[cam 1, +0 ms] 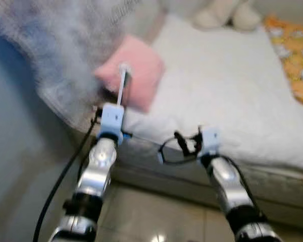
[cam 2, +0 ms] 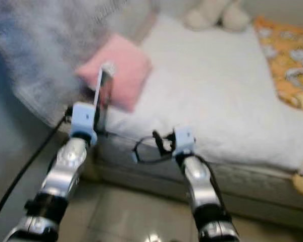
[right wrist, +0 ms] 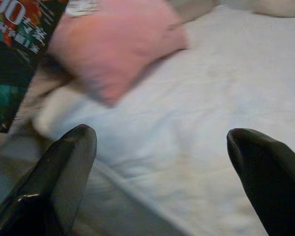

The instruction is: Clean up the room

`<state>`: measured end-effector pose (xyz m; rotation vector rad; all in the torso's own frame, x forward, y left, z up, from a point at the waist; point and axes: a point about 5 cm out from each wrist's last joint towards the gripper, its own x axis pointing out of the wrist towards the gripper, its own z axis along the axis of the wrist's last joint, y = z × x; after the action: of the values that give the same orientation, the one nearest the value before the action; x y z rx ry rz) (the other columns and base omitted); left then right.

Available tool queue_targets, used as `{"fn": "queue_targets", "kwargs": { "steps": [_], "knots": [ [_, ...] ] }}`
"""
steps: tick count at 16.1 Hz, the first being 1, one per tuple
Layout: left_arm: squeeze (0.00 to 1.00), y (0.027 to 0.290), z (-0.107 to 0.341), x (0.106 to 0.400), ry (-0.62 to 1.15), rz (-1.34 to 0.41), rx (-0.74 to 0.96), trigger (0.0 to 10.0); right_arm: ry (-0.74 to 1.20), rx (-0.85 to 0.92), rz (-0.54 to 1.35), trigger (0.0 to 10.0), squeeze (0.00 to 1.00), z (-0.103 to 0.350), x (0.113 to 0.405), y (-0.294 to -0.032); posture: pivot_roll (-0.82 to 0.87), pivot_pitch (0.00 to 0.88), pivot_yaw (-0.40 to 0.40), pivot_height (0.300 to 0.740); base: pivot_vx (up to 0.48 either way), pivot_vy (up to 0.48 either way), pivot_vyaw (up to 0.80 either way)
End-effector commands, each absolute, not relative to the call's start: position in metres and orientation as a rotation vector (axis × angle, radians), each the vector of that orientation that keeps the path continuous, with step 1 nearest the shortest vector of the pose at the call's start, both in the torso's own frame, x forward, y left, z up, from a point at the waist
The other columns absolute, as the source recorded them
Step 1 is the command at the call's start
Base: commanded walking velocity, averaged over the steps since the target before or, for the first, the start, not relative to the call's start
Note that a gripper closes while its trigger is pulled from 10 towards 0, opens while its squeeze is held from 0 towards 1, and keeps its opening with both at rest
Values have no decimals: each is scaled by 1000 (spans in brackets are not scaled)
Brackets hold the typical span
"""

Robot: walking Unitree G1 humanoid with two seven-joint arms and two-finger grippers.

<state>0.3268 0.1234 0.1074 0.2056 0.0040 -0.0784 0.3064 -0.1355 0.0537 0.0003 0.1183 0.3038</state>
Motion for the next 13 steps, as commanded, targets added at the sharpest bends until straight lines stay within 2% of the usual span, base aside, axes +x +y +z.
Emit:
{"fn": "queue_targets", "kwargs": {
  "steps": [1, 9, 13],
  "knots": [
    [0, 109, 120, 331, -50, -122, 199, 10000, 101, -6, 291, 10000, 0, 57, 308, -141, 34, 0, 11, 740, 472, 0, 0],
    [0, 116, 123, 336, -71, -93, 218, 10000, 100, -17, 307, 10000, 0, 58, 307, -141, 32, 0, 0, 740, 472, 0, 0],
    [0, 120, 148, 353, -149, -137, 254, 10000, 108, -25, 317, 10000, 0, 56, 303, -144, 5, 0, 1, 740, 472, 0, 0]
  ]
}}
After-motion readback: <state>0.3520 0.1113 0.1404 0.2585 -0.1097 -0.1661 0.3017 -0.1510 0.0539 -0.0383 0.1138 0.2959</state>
